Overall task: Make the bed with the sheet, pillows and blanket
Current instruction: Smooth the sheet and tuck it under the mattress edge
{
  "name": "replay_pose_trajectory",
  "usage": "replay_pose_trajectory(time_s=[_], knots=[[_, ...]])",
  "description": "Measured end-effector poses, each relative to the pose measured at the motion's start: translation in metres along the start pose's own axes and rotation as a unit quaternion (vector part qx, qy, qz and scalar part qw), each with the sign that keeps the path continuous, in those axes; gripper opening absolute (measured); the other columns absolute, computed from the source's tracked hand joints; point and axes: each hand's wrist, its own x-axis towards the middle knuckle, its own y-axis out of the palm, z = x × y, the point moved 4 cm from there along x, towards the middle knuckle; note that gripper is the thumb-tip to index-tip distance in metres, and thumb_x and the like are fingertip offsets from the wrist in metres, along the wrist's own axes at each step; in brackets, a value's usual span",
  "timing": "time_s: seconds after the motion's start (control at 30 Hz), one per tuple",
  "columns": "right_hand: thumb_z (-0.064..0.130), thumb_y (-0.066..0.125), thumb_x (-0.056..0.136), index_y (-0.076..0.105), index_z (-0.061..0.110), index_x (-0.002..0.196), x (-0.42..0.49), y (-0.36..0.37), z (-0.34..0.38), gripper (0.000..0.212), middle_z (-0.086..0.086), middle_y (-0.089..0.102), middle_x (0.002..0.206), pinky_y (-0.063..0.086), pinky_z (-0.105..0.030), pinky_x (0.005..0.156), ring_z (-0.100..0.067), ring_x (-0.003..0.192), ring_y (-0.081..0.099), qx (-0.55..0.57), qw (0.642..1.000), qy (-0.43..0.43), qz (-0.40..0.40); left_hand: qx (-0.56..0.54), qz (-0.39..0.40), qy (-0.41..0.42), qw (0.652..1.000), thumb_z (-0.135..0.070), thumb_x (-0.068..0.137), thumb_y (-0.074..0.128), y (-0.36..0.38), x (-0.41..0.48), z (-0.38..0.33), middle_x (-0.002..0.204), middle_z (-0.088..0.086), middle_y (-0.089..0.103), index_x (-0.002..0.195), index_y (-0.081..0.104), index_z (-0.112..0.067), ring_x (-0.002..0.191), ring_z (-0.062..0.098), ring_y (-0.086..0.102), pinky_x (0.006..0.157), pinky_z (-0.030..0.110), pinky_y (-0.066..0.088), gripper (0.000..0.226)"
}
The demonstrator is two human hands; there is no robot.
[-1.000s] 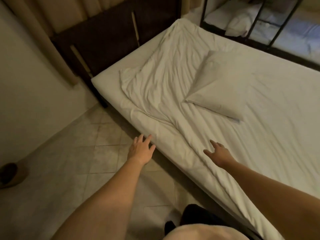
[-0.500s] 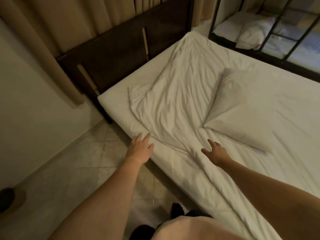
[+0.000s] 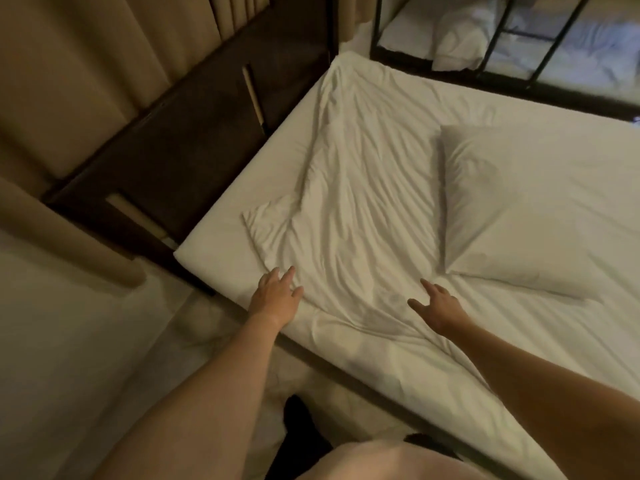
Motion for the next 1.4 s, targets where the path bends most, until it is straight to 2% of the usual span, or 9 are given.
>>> replay_pose_trajectory(time_s=[0.23, 0.53, 0.73, 0.87, 1.0, 1.23, 1.3, 1.4], knots=[[0.062, 0.052, 0.096, 0.024, 0.028, 0.161, 0.029, 0.020, 0.068, 0.079, -0.010, 0.029, 0.165, 0.032, -0.053, 0.118, -0.040, 0.146, 0.033, 0.065, 0.995, 0.070, -0.025, 0.042, 0.049, 0.047, 0.997, -0.053, 0.108, 0.033, -0.063, 0.094, 0.057, 0.172, 0.003, 0.014, 0.165, 0.019, -0.033, 0.157, 0.027, 0.013, 0.122, 0.047, 0.027, 0.062], [0.062, 0.051, 0.097, 0.019, 0.032, 0.162, 0.095, 0.037, 0.152, 0.078, -0.009, 0.023, 0.167, 0.032, -0.054, 0.118, -0.039, 0.148, 0.029, 0.087, 0.995, 0.054, -0.003, 0.019, 0.033, 0.037, 0.999, -0.053, 0.108, 0.034, -0.098, 0.196, 0.080, 0.171, 0.006, 0.019, 0.165, 0.021, -0.031, 0.155, 0.029, 0.017, 0.122, 0.048, 0.028, 0.062], [0.062, 0.052, 0.097, 0.019, 0.034, 0.162, 0.140, 0.061, 0.223, 0.078, -0.005, 0.021, 0.168, 0.033, -0.051, 0.117, -0.033, 0.150, 0.027, 0.106, 0.993, 0.044, -0.003, 0.065, 0.040, 0.040, 0.996, -0.051, 0.107, 0.037, -0.117, 0.290, 0.119, 0.166, 0.009, 0.028, 0.164, 0.026, -0.027, 0.151, 0.032, 0.025, 0.118, 0.050, 0.034, 0.063], [0.063, 0.054, 0.095, 0.017, 0.040, 0.161, 0.179, 0.096, 0.265, 0.079, 0.001, 0.018, 0.169, 0.037, -0.050, 0.115, -0.028, 0.153, 0.022, 0.124, 0.989, 0.074, -0.004, 0.084, 0.068, 0.054, 0.993, -0.050, 0.105, 0.040, -0.112, 0.378, 0.149, 0.162, 0.009, 0.035, 0.163, 0.027, -0.027, 0.149, 0.032, 0.030, 0.116, 0.051, 0.038, 0.063], [0.062, 0.058, 0.094, 0.016, 0.039, 0.161, 0.221, 0.138, 0.294, 0.082, -0.001, 0.020, 0.169, 0.035, -0.048, 0.116, -0.029, 0.152, 0.023, 0.143, 0.981, 0.127, -0.028, 0.092, 0.100, 0.082, 0.987, -0.048, 0.104, 0.044, -0.091, 0.461, 0.169, 0.158, 0.007, 0.039, 0.162, 0.029, -0.027, 0.145, 0.032, 0.035, 0.115, 0.049, 0.039, 0.064], [0.053, 0.067, 0.091, 0.017, 0.041, 0.160, 0.278, 0.213, 0.333, 0.087, -0.004, 0.018, 0.168, 0.033, -0.048, 0.117, -0.032, 0.151, 0.022, 0.187, 0.960, 0.206, -0.042, 0.089, 0.124, 0.113, 0.982, -0.047, 0.102, 0.053, -0.049, 0.575, 0.188, 0.162, 0.013, 0.037, 0.162, 0.028, -0.019, 0.148, 0.036, 0.035, 0.119, 0.046, 0.034, 0.071], [0.051, 0.071, 0.088, 0.018, 0.041, 0.160, 0.290, 0.233, 0.340, 0.090, -0.004, 0.020, 0.167, 0.033, -0.050, 0.117, -0.034, 0.150, 0.023, 0.204, 0.951, 0.229, -0.037, 0.078, 0.129, 0.116, 0.982, -0.052, 0.099, 0.056, -0.033, 0.596, 0.193, 0.159, 0.016, 0.040, 0.160, 0.033, -0.019, 0.144, 0.037, 0.039, 0.118, 0.045, 0.036, 0.073], [0.052, 0.074, 0.085, 0.011, 0.044, 0.159, 0.303, 0.257, 0.345, 0.098, -0.003, 0.014, 0.167, 0.035, -0.053, 0.116, -0.036, 0.150, 0.023, 0.208, 0.944, 0.255, -0.018, 0.071, 0.102, 0.139, 0.982, -0.059, 0.092, 0.064, -0.017, 0.611, 0.197, 0.145, 0.015, 0.052, 0.147, 0.051, -0.020, 0.132, 0.039, 0.050, 0.110, 0.045, 0.044, 0.069]])
